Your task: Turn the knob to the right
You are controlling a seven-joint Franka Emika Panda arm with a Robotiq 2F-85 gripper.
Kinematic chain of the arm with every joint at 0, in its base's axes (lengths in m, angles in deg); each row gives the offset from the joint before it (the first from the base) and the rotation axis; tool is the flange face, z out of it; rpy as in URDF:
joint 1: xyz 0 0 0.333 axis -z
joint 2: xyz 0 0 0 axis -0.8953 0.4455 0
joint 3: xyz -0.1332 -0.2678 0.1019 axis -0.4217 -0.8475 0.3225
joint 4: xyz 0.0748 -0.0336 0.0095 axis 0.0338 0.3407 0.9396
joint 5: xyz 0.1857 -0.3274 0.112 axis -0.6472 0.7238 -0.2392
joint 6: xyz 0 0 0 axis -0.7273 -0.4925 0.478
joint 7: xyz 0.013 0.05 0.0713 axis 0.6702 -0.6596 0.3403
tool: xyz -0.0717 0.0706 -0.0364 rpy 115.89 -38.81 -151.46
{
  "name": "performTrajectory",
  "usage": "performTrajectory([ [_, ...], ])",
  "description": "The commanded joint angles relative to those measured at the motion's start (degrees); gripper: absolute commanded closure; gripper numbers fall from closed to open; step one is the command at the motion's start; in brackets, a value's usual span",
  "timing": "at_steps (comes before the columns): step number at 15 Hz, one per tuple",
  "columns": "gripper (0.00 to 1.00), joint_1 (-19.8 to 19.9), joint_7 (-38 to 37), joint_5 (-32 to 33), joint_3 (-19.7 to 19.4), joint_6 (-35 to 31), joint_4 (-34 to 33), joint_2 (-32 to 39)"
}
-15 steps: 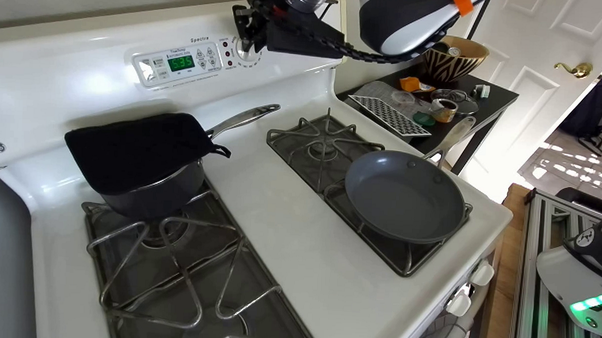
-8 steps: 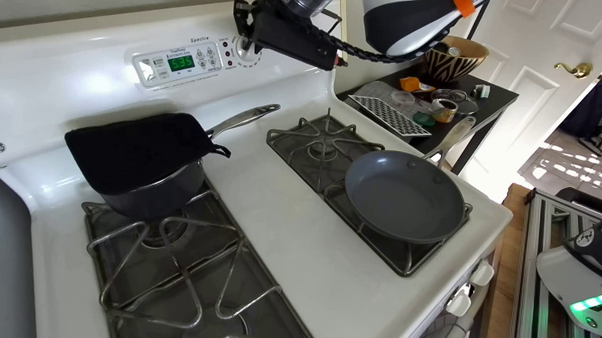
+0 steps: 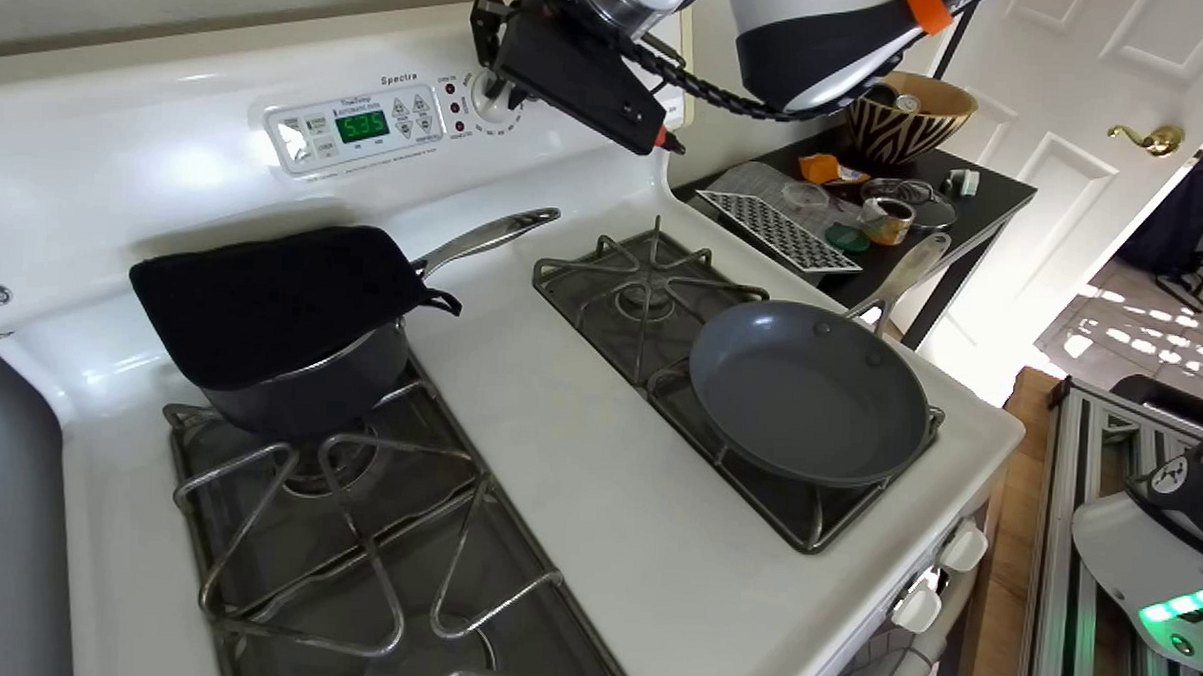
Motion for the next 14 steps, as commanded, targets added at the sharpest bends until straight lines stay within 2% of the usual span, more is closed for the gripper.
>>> performTrajectory([
  [1,0.86,0.0,-0.8,0.6,0.0,-0.1,0.0,0.0],
  [8,0.86,0.0,-1.7,1.1,-0.1,-0.2,0.0,0.0],
  [9,0.96,0.0,-2.5,0.8,-0.1,-0.4,-0.2,0.2],
  [14,0.96,0.2,-5.6,-1.5,-0.2,-0.8,-0.8,0.8],
])
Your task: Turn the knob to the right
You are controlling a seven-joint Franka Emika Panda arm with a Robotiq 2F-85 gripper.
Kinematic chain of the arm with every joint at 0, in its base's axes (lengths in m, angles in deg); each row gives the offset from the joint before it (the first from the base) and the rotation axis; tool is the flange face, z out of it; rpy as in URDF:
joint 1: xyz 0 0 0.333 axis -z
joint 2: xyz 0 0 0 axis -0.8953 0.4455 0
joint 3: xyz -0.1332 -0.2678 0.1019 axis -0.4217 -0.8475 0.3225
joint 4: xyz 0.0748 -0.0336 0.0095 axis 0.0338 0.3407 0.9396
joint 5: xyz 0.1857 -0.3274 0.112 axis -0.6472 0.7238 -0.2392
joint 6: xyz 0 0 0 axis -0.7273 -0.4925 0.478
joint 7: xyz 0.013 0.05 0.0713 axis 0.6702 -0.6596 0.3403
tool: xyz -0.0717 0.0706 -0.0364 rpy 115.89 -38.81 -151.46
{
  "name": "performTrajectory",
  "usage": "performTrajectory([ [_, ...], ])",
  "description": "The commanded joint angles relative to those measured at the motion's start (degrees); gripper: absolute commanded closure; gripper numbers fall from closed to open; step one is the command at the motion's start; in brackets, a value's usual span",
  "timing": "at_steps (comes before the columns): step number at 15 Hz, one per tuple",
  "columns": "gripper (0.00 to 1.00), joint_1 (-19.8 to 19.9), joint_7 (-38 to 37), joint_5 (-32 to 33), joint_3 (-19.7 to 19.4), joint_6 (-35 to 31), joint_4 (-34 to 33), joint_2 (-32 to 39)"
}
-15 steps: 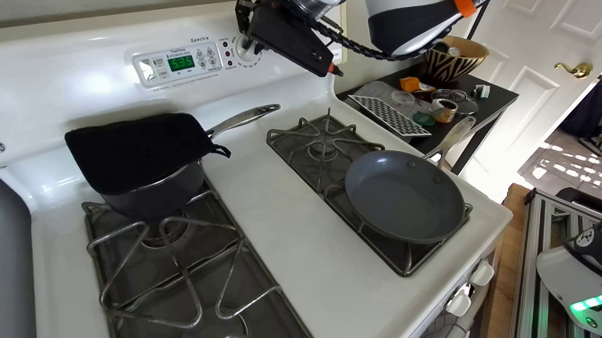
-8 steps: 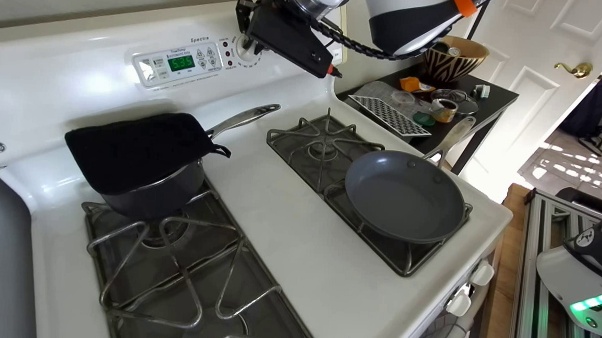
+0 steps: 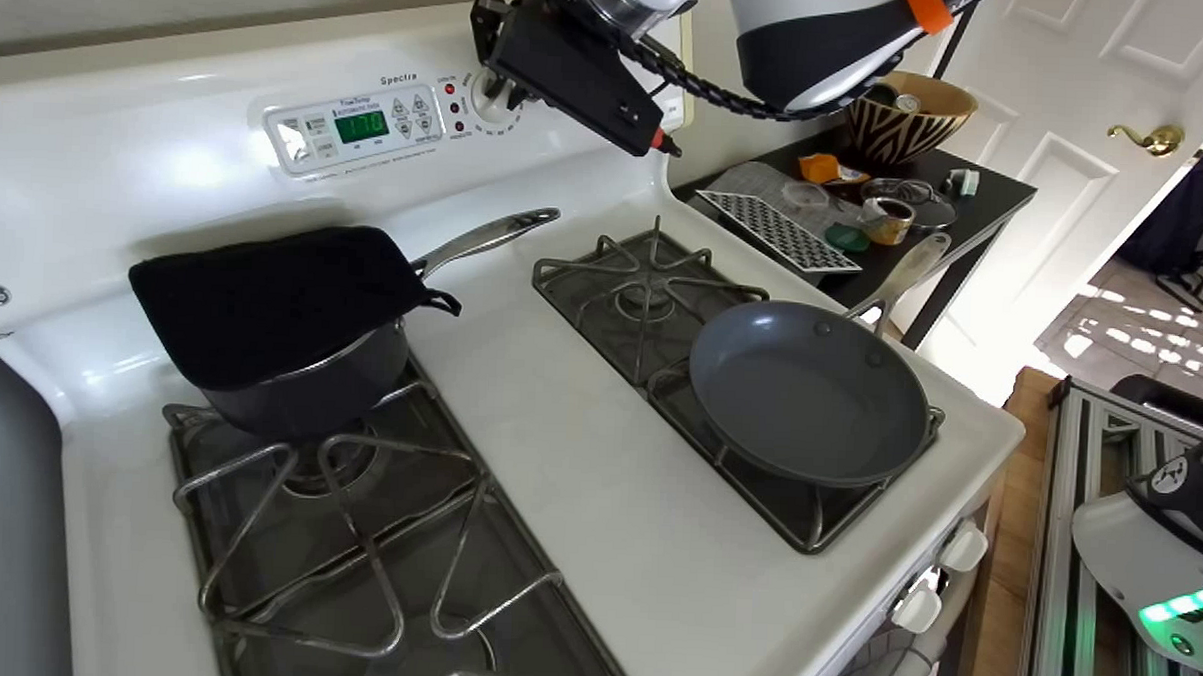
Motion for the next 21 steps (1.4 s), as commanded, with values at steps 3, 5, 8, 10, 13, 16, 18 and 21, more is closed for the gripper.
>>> performTrajectory([
  [3,0.96,0.3,-5.3,-3.6,-0.3,-0.7,-0.9,1.1],
  [5,0.96,0.3,-6.6,-4.6,-0.4,-0.7,-0.9,1.2],
  [8,0.96,0.4,-8.0,-6.1,-0.5,-1.1,-0.8,1.2],
  [10,0.96,0.4,-8.9,-6.9,-0.6,-1.3,-0.6,1.2],
  [13,0.96,0.6,-10.3,-8.2,-0.6,-1.3,-0.4,1.2],
  [16,0.96,0.7,-11.8,-9.1,-0.6,-1.7,-0.3,1.1],
  [18,0.96,0.7,-12.5,-9.5,-0.6,-1.7,-0.2,1.1],
  [21,0.96,0.7,-13.4,-10.1,-0.8,-1.8,0.0,1.1],
])
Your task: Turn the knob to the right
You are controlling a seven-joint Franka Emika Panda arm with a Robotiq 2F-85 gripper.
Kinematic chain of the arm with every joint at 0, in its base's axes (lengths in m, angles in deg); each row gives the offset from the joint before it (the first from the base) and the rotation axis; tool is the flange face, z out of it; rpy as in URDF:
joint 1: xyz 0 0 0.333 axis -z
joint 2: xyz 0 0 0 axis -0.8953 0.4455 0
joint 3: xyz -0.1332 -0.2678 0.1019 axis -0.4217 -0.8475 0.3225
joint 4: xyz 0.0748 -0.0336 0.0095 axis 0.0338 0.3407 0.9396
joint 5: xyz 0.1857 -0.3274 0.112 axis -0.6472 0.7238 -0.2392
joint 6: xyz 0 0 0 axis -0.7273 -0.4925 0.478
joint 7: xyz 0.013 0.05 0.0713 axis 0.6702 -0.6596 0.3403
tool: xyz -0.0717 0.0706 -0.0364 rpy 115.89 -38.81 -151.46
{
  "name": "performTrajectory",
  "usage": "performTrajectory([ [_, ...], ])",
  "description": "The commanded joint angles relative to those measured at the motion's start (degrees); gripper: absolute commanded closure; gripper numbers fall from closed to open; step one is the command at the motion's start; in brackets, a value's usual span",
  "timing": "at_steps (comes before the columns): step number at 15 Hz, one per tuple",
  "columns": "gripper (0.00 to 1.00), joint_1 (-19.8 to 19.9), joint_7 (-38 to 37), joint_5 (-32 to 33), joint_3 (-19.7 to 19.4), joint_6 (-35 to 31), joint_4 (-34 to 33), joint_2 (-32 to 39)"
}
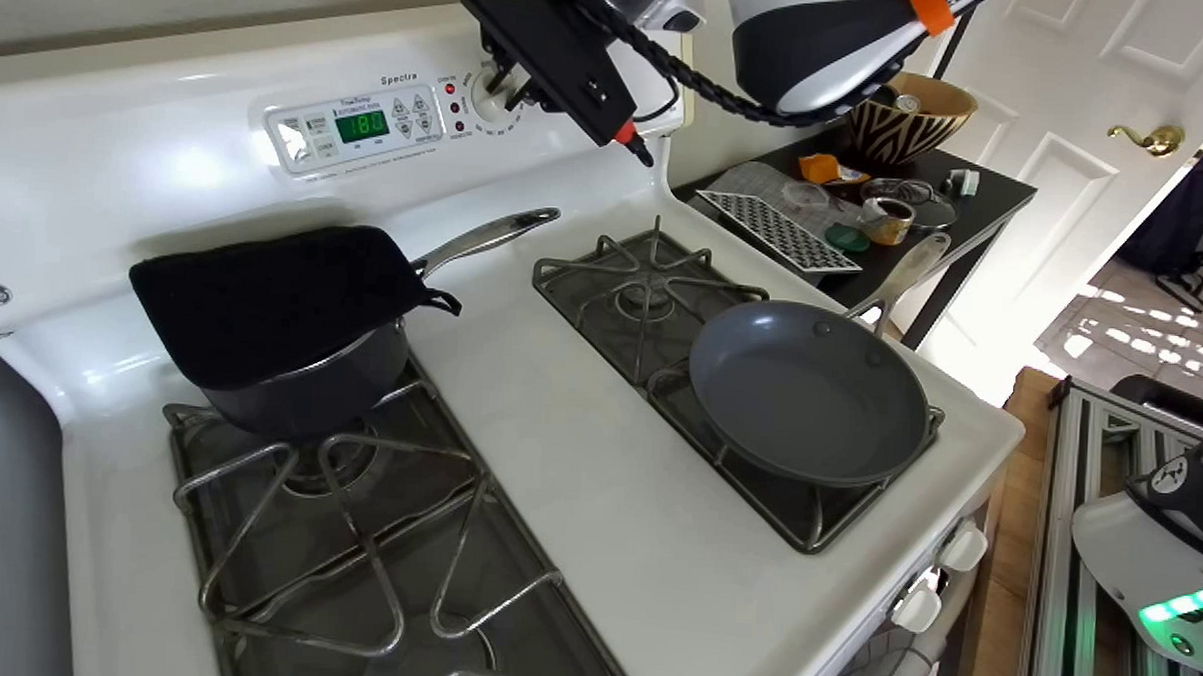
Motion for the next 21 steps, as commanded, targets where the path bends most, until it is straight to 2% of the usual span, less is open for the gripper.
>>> performTrajectory([
  [1,0.96,0.8,-3.5,-1.5,-0.7,-2.2,-0.7,1.4],
  [17,0.96,1.3,-3.5,-6.8,-1.0,-3.7,0.7,1.0],
  [18,0.61,1.1,-3.6,-6.6,-1.1,-2.8,0.5,0.9],
  [19,0.6,1.0,-3.5,-6.4,-1.1,-2.7,0.6,0.8],
  [21,0.46,0.9,-3.5,-6.0,-1.4,-2.3,0.6,0.7],
])
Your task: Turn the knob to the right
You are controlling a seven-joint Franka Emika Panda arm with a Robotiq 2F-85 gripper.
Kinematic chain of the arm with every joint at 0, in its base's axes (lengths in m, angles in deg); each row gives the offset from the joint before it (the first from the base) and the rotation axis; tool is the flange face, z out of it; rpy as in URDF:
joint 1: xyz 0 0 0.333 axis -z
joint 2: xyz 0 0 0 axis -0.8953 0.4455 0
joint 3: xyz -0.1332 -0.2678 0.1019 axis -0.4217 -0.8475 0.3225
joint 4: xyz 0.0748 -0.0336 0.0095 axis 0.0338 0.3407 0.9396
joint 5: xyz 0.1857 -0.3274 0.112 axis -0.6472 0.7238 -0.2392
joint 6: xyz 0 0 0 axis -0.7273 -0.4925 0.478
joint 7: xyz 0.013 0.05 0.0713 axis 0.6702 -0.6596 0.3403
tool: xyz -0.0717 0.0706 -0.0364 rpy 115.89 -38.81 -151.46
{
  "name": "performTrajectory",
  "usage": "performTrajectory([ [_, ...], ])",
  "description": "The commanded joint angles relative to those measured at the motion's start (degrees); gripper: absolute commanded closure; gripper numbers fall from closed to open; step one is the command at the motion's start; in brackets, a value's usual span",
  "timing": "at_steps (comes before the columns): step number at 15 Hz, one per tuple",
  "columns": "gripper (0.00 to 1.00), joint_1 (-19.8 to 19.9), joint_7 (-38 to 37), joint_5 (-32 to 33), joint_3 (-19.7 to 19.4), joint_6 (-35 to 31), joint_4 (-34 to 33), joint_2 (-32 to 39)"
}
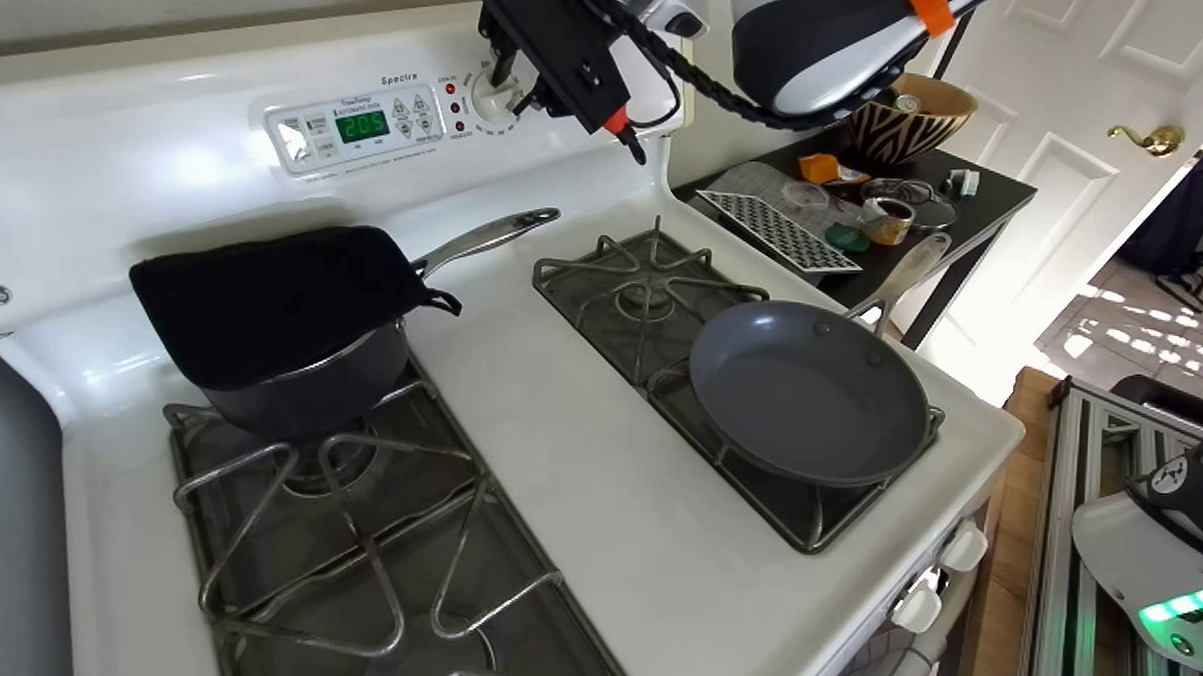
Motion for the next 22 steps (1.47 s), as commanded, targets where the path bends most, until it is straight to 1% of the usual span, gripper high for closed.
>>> performTrajectory([
  [1,0.38,0.5,-2.5,0.3,-1.3,-1.1,-0.3,0.9],
  [3,0.21,0.5,-2.1,-0.1,-1.3,-0.8,0.0,0.7],
  [5,0.05,0.8,-0.2,-1.2,-0.5,-0.1,1.0,0.1],
  [6,0.0,1.0,2.1,-2.6,0.3,1.1,1.9,-0.4],
  [11,0.0,1.1,9.8,-5.2,2.4,3.6,3.6,-2.3],
  [17,0.0,0.5,22.3,-4.8,4.4,13.5,3.2,-5.4],
  [20,0.0,0.4,32.3,-7.0,5.8,19.5,3.2,-7.0],
  [22,0.0,0.1,36.7,-6.3,6.2,22.0,2.5,-7.6],
])
